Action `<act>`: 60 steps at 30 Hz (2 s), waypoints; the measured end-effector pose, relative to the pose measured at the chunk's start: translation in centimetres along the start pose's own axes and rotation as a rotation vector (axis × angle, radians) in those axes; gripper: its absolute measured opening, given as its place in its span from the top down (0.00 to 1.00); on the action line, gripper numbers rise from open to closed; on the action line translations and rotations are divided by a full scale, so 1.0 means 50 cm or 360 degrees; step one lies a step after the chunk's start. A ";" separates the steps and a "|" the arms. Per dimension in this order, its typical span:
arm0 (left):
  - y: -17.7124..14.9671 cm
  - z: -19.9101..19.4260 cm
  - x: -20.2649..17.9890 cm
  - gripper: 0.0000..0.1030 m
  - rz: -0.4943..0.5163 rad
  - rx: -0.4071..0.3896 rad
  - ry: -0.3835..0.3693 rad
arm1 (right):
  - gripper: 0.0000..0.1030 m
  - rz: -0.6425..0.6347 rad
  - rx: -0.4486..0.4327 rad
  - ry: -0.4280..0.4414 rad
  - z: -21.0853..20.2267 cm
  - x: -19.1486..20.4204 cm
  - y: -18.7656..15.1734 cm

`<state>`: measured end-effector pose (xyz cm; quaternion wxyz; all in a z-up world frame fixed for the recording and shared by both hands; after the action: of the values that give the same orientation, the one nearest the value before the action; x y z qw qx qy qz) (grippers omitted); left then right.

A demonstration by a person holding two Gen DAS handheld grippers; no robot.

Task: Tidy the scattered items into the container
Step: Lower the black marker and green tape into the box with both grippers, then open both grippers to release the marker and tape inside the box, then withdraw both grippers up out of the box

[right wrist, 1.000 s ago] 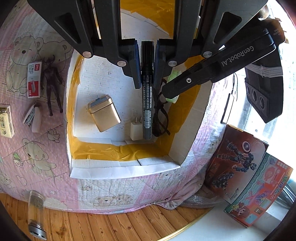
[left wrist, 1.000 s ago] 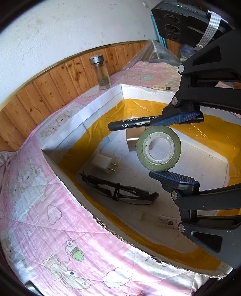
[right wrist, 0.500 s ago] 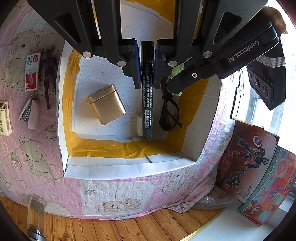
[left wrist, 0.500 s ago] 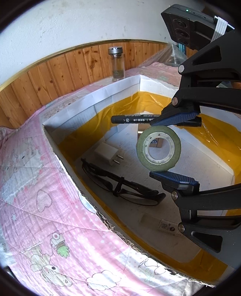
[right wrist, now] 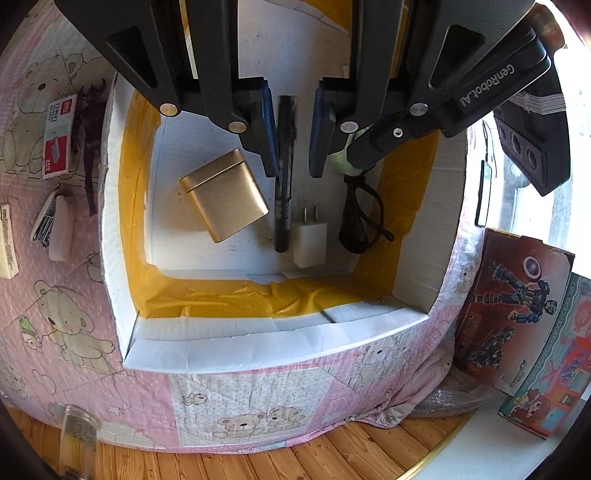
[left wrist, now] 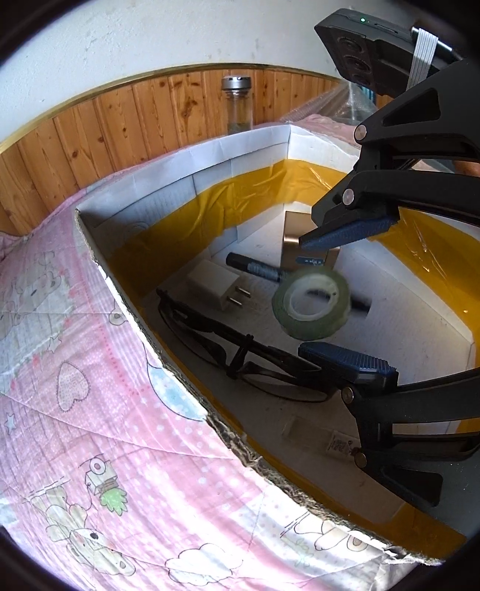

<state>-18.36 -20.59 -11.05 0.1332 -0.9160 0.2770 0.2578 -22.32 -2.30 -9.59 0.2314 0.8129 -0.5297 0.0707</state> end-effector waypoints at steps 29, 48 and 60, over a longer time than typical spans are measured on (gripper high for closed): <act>-0.157 -0.164 -0.020 0.41 0.0451 -0.0211 -0.0081 | 0.72 -0.0157 -0.0185 0.0173 -0.148 0.025 -0.092; -0.313 -0.250 -0.015 0.41 0.0821 -0.0411 -0.0074 | 0.68 -0.0462 -0.0482 0.0216 -0.286 0.029 -0.238; -0.455 -0.238 -0.071 0.41 0.1206 -0.0443 -0.0091 | 0.68 -0.0405 -0.0665 0.0210 -0.352 -0.089 -0.331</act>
<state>-3.05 -5.16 3.09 -0.0888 -0.7508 0.5537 0.3491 -7.17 14.83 -0.64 0.4354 0.8014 -0.4099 -0.0172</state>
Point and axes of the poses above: each gripper's, at about its wrist camera, not at the fingertips, and z roughly the way its jaws point, x to its left, y to its top, the point moved 2 cm from there along z, roughly the way its jaws point, and after that the axes turned 14 degrees about -z, right-handed, at the moved point
